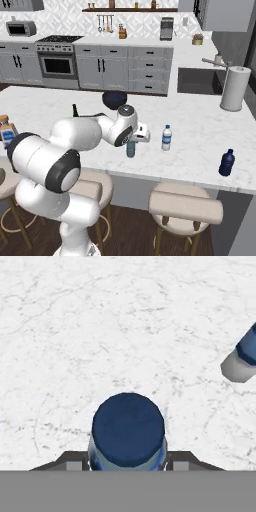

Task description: Move the plastic bottles in the middle to the plastics group, and the glass bottles in the middle to the glass group.

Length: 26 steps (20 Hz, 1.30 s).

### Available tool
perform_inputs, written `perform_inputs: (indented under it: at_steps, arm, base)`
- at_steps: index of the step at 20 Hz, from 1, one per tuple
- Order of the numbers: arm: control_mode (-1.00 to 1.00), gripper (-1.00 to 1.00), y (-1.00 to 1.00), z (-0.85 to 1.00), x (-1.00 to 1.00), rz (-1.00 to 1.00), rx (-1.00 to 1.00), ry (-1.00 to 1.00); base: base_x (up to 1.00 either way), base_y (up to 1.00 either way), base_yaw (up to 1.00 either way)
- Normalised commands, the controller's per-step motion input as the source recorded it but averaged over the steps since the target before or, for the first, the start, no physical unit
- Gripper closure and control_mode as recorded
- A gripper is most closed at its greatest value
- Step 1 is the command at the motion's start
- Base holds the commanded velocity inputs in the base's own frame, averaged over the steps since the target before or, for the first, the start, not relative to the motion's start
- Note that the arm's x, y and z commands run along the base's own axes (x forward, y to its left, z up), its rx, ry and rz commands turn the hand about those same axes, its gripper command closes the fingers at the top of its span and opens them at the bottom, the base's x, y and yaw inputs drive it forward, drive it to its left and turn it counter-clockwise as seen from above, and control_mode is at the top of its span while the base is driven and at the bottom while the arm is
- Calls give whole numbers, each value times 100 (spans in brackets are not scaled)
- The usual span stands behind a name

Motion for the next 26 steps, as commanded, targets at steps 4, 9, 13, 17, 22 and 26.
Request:
perform_inputs:
  at_steps: [4,9,13,17,22,26]
  arm:
    - [-100,100,-99,0,0,0,0,2]
    - [-100,100,-83,0,0,0,-1,1]
    - [-100,100,-67,0,0,0,-5,0]
    - [-100,100,-64,0,0,0,-2,0]
    - [-100,100,-46,-1,0,0,0,-1]
    - [-100,100,-4,-13,0,0,0,0]
  base:
    - [0,0,0]
    - [0,0,0]
    - [0,0,0]
    - [0,0,0]
    - [0,0,0]
    - [0,0,0]
